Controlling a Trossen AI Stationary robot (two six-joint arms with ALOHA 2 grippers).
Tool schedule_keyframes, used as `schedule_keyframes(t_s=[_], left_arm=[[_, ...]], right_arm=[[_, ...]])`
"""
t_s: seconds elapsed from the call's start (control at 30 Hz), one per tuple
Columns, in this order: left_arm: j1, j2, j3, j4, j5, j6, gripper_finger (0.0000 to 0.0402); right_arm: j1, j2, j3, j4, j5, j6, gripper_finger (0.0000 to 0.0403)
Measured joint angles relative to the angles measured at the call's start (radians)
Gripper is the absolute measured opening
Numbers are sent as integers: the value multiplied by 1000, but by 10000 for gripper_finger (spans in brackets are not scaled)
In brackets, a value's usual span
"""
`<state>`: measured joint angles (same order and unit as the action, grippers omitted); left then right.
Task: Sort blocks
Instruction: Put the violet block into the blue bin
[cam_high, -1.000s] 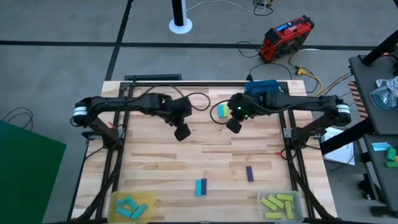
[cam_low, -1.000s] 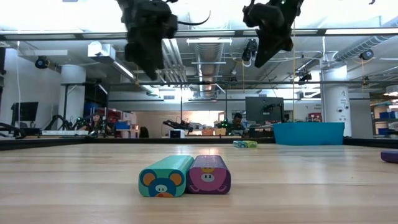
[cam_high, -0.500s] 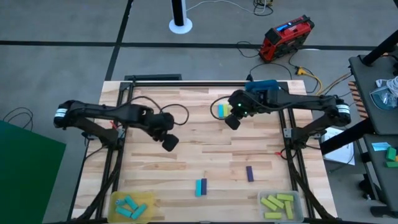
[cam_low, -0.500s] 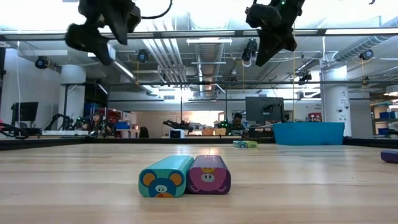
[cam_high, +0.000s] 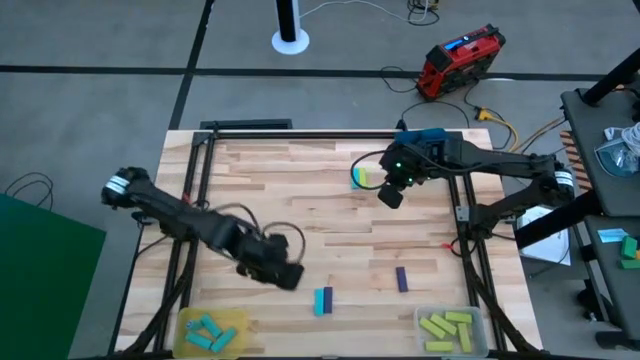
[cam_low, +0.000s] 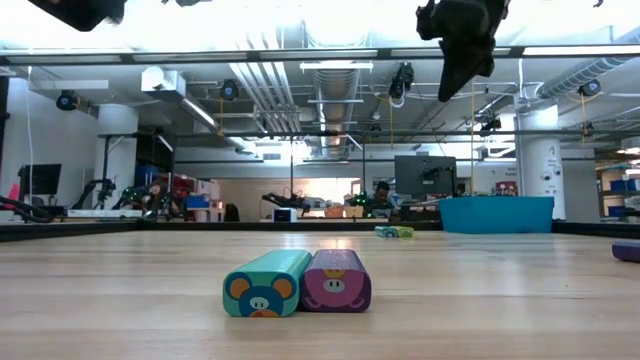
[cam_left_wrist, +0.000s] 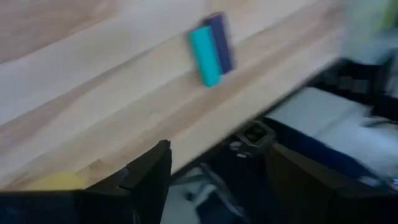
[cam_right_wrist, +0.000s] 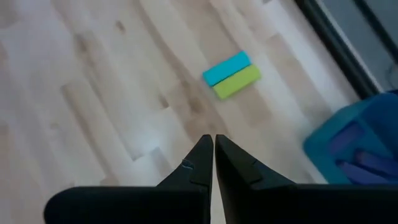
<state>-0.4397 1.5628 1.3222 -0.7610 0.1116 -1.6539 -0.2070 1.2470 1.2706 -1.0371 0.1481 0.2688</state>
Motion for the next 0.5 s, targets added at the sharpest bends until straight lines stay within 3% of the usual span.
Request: schedule_keyframes(t_s=[0.27, 0.5], left_arm=[[-16, 226, 235, -200, -7, 25, 232], [-27, 352, 359, -304, -124, 68, 232]], right_arm=[[1, -58, -37, 52, -53, -20, 11], [0, -60, -44, 63, -51, 28, 11]])
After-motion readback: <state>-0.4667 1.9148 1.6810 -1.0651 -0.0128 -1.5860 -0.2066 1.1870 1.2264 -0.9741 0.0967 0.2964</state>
